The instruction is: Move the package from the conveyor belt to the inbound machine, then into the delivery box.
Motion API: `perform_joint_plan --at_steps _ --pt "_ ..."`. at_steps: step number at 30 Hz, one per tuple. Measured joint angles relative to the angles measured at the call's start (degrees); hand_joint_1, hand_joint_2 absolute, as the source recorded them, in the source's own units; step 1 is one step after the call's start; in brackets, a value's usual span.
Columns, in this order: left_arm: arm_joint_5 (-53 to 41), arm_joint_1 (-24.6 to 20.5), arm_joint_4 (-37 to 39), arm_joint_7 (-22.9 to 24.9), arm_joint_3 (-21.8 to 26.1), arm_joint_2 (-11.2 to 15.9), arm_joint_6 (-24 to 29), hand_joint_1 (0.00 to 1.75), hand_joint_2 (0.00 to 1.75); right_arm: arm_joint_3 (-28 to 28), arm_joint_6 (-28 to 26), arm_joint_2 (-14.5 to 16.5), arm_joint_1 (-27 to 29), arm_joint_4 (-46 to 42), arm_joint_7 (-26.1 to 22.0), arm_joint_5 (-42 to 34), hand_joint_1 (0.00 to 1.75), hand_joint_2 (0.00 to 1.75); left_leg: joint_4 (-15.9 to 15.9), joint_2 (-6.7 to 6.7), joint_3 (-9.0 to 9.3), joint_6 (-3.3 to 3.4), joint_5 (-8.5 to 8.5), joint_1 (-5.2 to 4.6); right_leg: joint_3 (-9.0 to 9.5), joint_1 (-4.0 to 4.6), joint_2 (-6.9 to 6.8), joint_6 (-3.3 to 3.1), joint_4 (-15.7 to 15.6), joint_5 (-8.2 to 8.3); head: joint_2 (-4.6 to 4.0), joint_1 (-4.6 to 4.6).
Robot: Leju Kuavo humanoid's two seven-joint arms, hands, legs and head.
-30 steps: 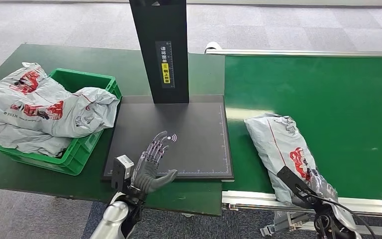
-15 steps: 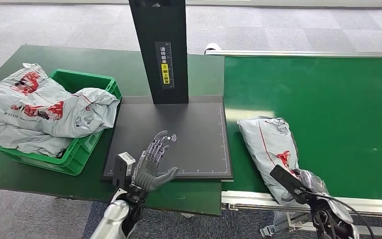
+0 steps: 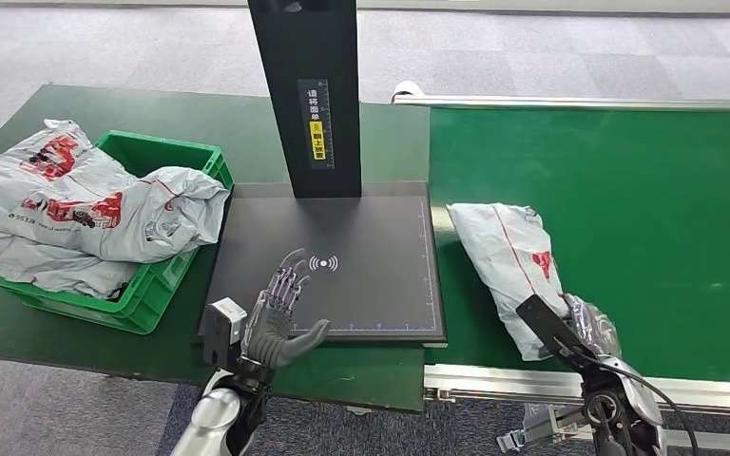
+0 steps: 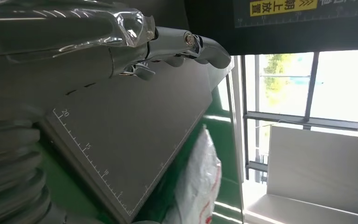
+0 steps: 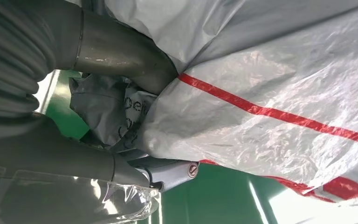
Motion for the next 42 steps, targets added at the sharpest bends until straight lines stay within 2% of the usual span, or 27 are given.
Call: perform_joint_plan --at_steps 5,9,15,18,22,24,27,35,42 --pt "0.64 0.24 -1.56 -0.15 0.40 0.03 0.53 0.00 1.75 -2.33 -7.81 2.75 -0.10 -4.89 -7.60 -11.04 1.75 1.75 0.00 -0.01 -0.02 0.00 0.00 0.00 -0.04 0.00 -0.01 0.00 0.00 0.00 0.00 0.00" --pt "1.51 0.45 -2.46 -2.72 0.70 -0.01 1.47 0.00 1.75 -3.85 -13.74 5.14 0.38 -9.23 -13.87 -18.66 1.75 1.75 0.00 -0.01 -0.04 0.00 0.00 0.00 -0.06 0.00 -0.01 0.00 0.00 -0.01 0.00 0.00" --pt "1.55 1.13 -4.57 -4.86 0.96 -0.09 3.79 0.00 1.75 -3.40 -17.12 7.30 1.48 -12.50 -19.38 -21.32 1.75 1.75 -0.01 0.00 -0.07 0.00 0.00 0.00 -0.06 0.00 -0.01 0.00 0.00 0.00 0.00 0.00" --pt "1.54 1.18 -5.36 -5.57 1.06 -0.06 4.57 0.00 1.75 -0.18 -13.92 7.30 1.45 -12.32 -18.69 -16.01 1.75 1.75 -0.02 0.03 -0.07 0.00 0.00 0.00 -0.06 0.01 0.01 0.00 0.01 0.00 0.00 0.00" --pt "1.69 0.94 -5.53 -6.15 1.04 -0.01 4.64 0.00 1.75 7.29 -4.67 6.71 0.11 -8.88 -13.59 -8.73 1.75 1.75 -0.02 0.02 -0.04 -0.01 0.02 0.01 -0.06 0.02 0.00 0.00 0.01 0.00 0.00 0.00" --pt "1.74 0.68 -5.39 -6.31 0.93 -0.02 4.67 0.00 1.75 11.33 -0.71 6.17 -0.92 -5.92 -12.08 -7.04 1.75 1.75 -0.02 0.00 -0.05 -0.01 0.02 0.01 -0.06 0.02 -0.02 0.00 0.01 0.00 0.00 0.01" --pt "1.90 0.20 -4.96 -6.69 0.81 -0.02 4.86 0.00 1.75 16.50 2.74 5.05 -2.47 -1.90 -12.32 -6.10 1.75 1.75 -0.01 -0.02 -0.07 -0.01 0.02 0.01 -0.07 0.02 -0.04 0.00 0.01 0.00 0.00 0.01" --pt "2.29 -1.25 -3.79 -6.88 0.13 -0.03 5.33 0.00 1.75 25.24 6.36 2.63 -6.10 4.36 -14.88 -6.04 1.75 1.75 0.00 0.01 -0.07 0.00 0.00 0.00 -0.11 0.00 -0.01 0.00 0.01 0.00 0.00 0.01" --pt "2.36 -1.45 -3.44 -6.94 -0.06 -0.03 5.48 0.00 1.75 27.88 6.47 2.01 -7.63 6.14 -15.74 -6.45 1.75 1.75 -0.01 0.03 -0.01 -0.01 0.01 0.02 -0.07 0.02 0.01 -0.01 0.01 0.00 0.00 0.01"
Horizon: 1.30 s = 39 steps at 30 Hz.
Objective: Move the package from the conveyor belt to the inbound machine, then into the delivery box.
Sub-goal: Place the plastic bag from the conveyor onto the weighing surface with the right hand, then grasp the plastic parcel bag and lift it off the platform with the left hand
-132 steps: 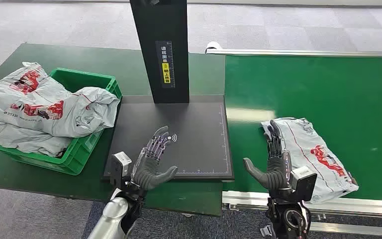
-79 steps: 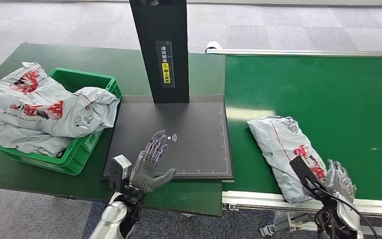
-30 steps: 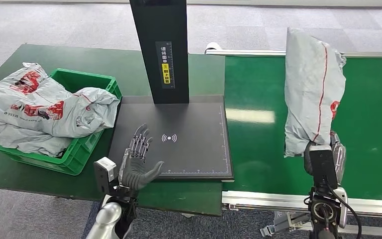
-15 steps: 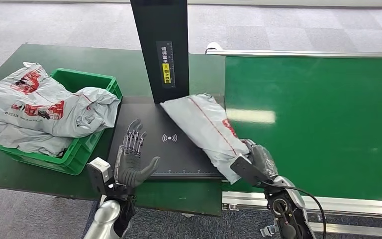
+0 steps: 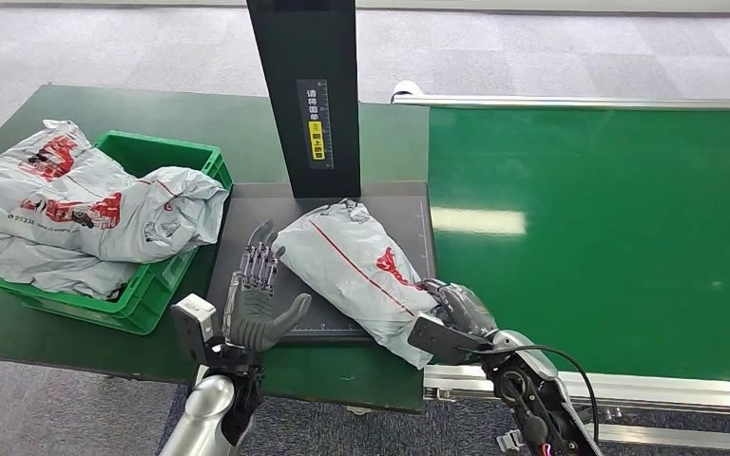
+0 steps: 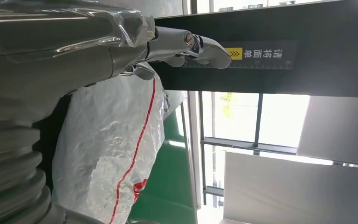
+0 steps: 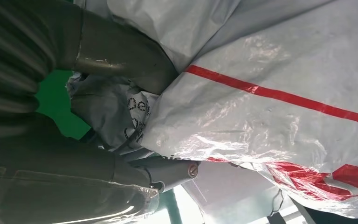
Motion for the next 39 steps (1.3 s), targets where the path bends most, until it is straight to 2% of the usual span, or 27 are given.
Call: perform_joint_plan --at_steps 5,6,9,10,13,16,20,25,39 --pt "0.55 -0.41 0.72 -0.58 -0.39 0.03 0.45 0.00 1.75 2.72 -0.21 -0.15 -0.43 0.78 -5.08 -1.94 1.74 1.75 0.00 -0.03 -0.03 0.00 0.00 0.00 0.01 0.00 -0.01 0.00 0.00 0.00 0.00 0.01" --pt "0.87 -0.52 0.93 -0.76 -0.50 0.04 0.42 0.00 1.75 3.28 -0.42 -0.06 -0.45 0.81 -5.74 -2.50 1.45 1.75 0.00 -0.03 -0.03 0.00 0.00 0.00 0.00 0.00 -0.01 0.00 0.00 0.00 0.00 0.01" --pt "1.74 -0.62 1.49 -1.21 -0.67 0.09 0.20 0.00 1.75 4.07 -3.58 0.28 -0.39 0.62 -6.32 -4.77 0.14 1.75 0.01 -0.04 -0.06 0.00 0.00 -0.01 -0.03 -0.01 -0.01 0.00 0.00 0.00 0.00 -0.01" --pt "1.80 -0.59 1.59 -1.31 -0.74 0.10 0.22 0.00 1.75 4.02 -5.18 0.37 -0.33 0.38 -6.35 -5.96 0.00 1.75 0.01 -0.04 -0.07 0.00 0.00 -0.01 -0.05 -0.01 -0.01 0.00 0.00 0.00 0.00 0.00" --pt "1.80 -0.49 1.66 -1.39 -0.99 0.11 0.51 0.00 1.75 2.75 -8.53 0.78 0.38 -0.91 -6.45 -10.53 0.00 1.75 0.01 -0.04 -0.08 0.00 0.00 -0.01 -0.06 -0.01 -0.02 0.00 0.00 0.00 0.00 0.01" --pt "1.65 -0.45 1.65 -1.36 -1.32 0.08 0.78 0.00 1.75 -0.22 -6.85 1.73 2.04 -2.49 -7.72 -19.78 0.00 1.75 0.01 -0.04 -0.10 0.00 0.00 -0.01 -0.08 -0.01 -0.02 0.00 0.00 0.00 -0.01 0.00" --pt "1.28 -0.35 1.65 -1.22 -1.97 -0.16 0.78 0.00 1.75 -5.06 -1.12 3.33 4.11 -3.54 -10.50 -34.46 0.00 0.00 0.00 -0.04 -0.12 0.00 -0.01 -0.01 -0.09 -0.01 -0.02 0.00 0.00 0.00 0.00 0.00" --pt "1.08 -0.12 1.66 -1.13 -2.47 -0.21 0.96 0.00 1.75 -8.75 0.58 4.93 5.15 -3.55 -10.63 -40.98 0.00 0.00 0.00 -0.03 -0.12 0.00 0.00 -0.01 -0.09 -0.01 -0.02 0.00 0.00 0.00 0.00 -0.01" --pt "1.08 0.44 1.66 -1.13 -2.47 -0.20 1.07 0.00 1.75 -10.66 0.58 5.95 5.22 -3.55 -10.62 -41.42 0.00 0.00 0.00 -0.03 -0.12 0.00 0.00 -0.01 -0.10 -0.01 -0.02 0.00 0.00 0.00 0.00 -0.01"
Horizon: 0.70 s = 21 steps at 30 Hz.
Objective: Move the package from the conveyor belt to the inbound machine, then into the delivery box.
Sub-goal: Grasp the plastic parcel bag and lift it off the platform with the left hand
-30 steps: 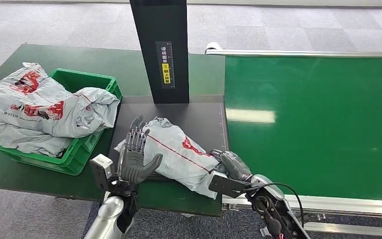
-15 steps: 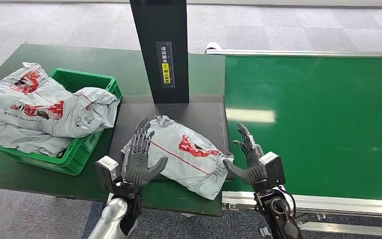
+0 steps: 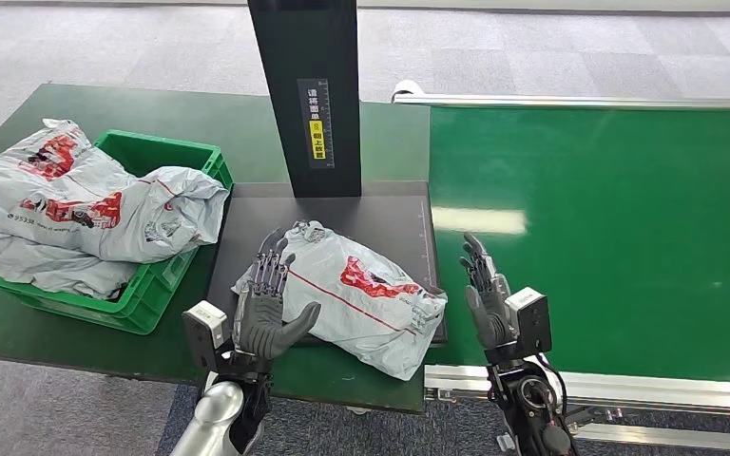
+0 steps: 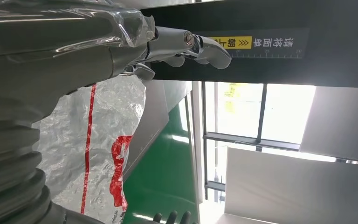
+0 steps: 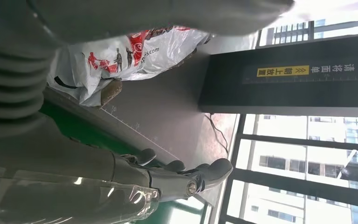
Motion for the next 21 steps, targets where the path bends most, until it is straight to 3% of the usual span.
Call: perform_joint_plan --at_steps 2,6,11,16,19,21 --pt "0.00 0.01 0.00 0.00 0.00 0.00 0.00 0.00 1.75 -0.08 0.00 0.04 0.00 0.00 0.00 0.00 0.00 0.00 0.00 0.00 0.00 0.00 0.00 0.00 0.00 0.00 0.00 0.00 0.00 0.00 0.00 0.00" --pt "0.00 0.03 0.00 0.00 0.00 0.00 0.00 0.00 1.75 -0.27 -0.01 0.09 0.00 0.00 0.00 0.00 0.00 1.75 0.00 0.00 0.00 0.00 0.00 0.00 0.00 0.00 0.00 0.00 0.00 0.00 0.00 0.00" --pt "-0.02 0.21 -0.09 0.04 0.04 0.00 -0.06 0.00 1.75 -0.28 1.06 0.11 0.00 0.03 0.00 -0.82 0.00 1.75 0.00 0.00 0.00 0.00 0.00 0.00 0.00 0.00 0.00 0.00 0.00 0.00 0.00 0.00" --pt "-1.19 0.41 -0.35 0.14 0.04 0.00 0.21 0.00 1.75 -0.26 7.61 0.28 0.03 0.61 -0.28 -6.19 0.00 1.75 0.00 0.00 0.00 0.00 0.00 0.00 -0.01 0.00 0.00 0.00 0.00 0.00 0.00 0.00" --pt "-9.17 0.09 -0.14 2.34 -0.95 0.34 5.76 0.00 1.75 -0.27 8.82 0.43 0.31 0.78 -0.64 -7.68 0.00 1.75 0.00 0.00 0.00 0.00 0.00 0.00 -0.03 0.00 0.00 0.00 0.00 0.00 0.00 0.01" --pt "-22.33 -1.06 1.33 8.65 -3.26 0.86 13.06 0.00 1.75 -0.30 9.34 0.57 0.75 0.72 -0.65 -7.77 0.00 1.75 0.00 -0.01 0.00 0.00 0.00 0.00 -0.02 0.00 -0.02 0.00 0.00 0.00 -0.01 0.00"
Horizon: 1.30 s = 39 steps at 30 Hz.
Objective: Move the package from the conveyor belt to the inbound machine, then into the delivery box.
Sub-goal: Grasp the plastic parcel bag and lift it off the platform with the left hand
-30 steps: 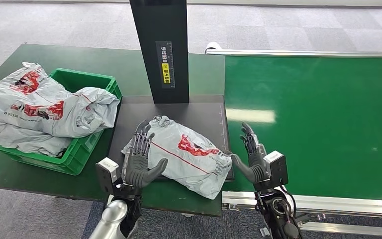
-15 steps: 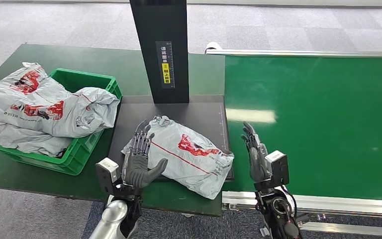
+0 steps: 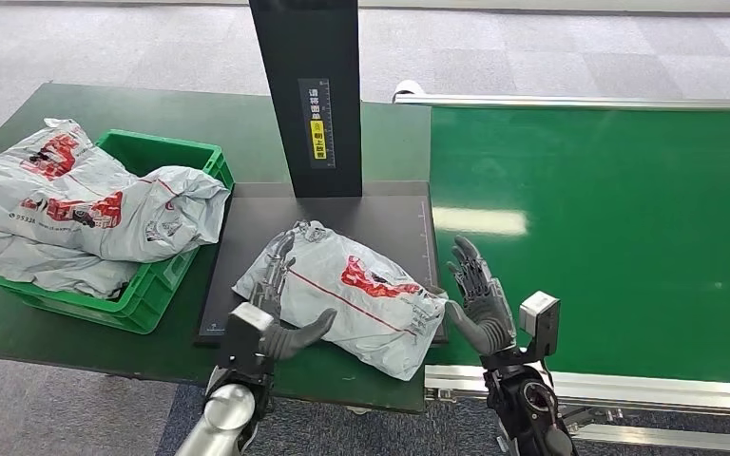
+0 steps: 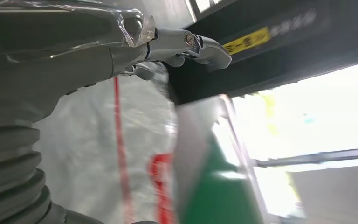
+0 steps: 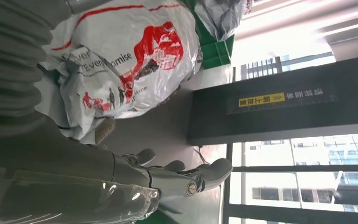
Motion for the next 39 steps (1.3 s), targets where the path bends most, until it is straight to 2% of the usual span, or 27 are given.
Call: perform_joint_plan --at_steps 3,5,10,17,21,22,25,26,27,39 --pt "-25.39 -2.82 5.95 10.08 -4.11 -0.19 7.90 0.00 1.75 -0.17 0.45 0.66 0.75 -0.22 0.08 1.25 0.00 1.75 0.00 0.02 -0.01 0.00 0.00 -0.01 0.02 -0.01 0.01 0.00 0.00 0.01 0.01 0.01" --pt "-34.20 -4.23 10.08 12.91 -5.75 -0.74 9.41 0.00 1.75 -0.52 0.54 1.20 1.21 -0.48 0.17 2.03 0.00 1.75 0.00 0.06 0.00 0.00 0.00 -0.01 0.01 -0.01 0.04 0.00 0.00 0.01 0.01 0.01" --pt "-35.28 -6.15 15.46 14.88 -6.61 -1.49 9.31 0.00 1.75 -1.83 0.68 1.96 2.33 -1.74 0.73 2.89 0.00 1.75 0.00 0.02 0.00 0.00 -0.01 -0.01 0.00 -0.01 0.04 0.00 0.00 0.00 0.01 -0.01" --pt "-36.58 -7.05 17.34 16.05 -6.40 -2.20 7.27 0.00 1.75 -3.81 0.68 2.68 4.03 -4.10 1.22 4.37 0.00 1.75 0.00 0.02 0.00 0.00 0.00 -0.01 0.02 -0.01 0.04 0.00 0.00 0.00 0.00 0.01" --pt "-38.83 -7.88 18.62 18.68 -6.03 -2.58 7.23 0.00 1.75 -4.68 0.69 3.16 4.60 -4.96 1.40 5.22 0.00 1.75 0.00 0.02 0.02 0.00 0.00 -0.01 0.05 -0.01 0.03 0.00 0.00 0.01 0.01 0.01" --pt "-39.03 -8.15 18.98 19.07 -5.87 -2.67 6.97 0.34 1.75 -4.82 0.69 3.28 4.68 -5.10 1.50 5.41 0.00 1.75 0.00 0.03 0.03 0.00 0.00 -0.01 0.06 -0.01 0.04 0.00 0.00 0.01 0.01 0.01" --pt "-38.49 -8.61 19.78 18.79 -5.11 -2.95 6.42 1.64 1.75 -5.16 0.68 3.57 4.79 -5.30 1.76 5.79 0.00 1.75 0.00 0.03 0.06 0.00 0.00 -0.01 0.08 -0.01 0.04 0.00 0.00 0.01 0.00 0.00" --pt "-38.28 -8.64 19.98 18.49 -4.87 -3.02 6.40 1.74 1.75 -5.30 0.68 3.65 4.82 -5.32 1.79 5.85 0.00 1.75 0.00 0.03 0.07 0.00 0.00 -0.01 0.08 -0.01 0.04 0.00 0.00 0.01 0.00 0.00" --pt "-38.11 -8.64 20.11 18.18 -4.68 -3.07 6.42 1.75 1.75 -5.44 0.68 3.73 4.85 -5.33 1.80 5.89 0.00 1.75 0.00 0.03 0.07 0.00 0.00 -0.01 0.08 -0.01 0.04 0.00 0.00 0.01 0.00 0.00" --pt "-37.45 -9.21 20.31 15.67 -3.29 -3.12 8.75 1.75 1.75 -6.23 0.68 3.89 5.05 -5.51 1.97 6.04 0.00 1.75 0.00 0.03 0.08 0.00 0.00 -0.01 0.10 -0.01 0.04 0.00 0.00 0.01 0.01 0.00"
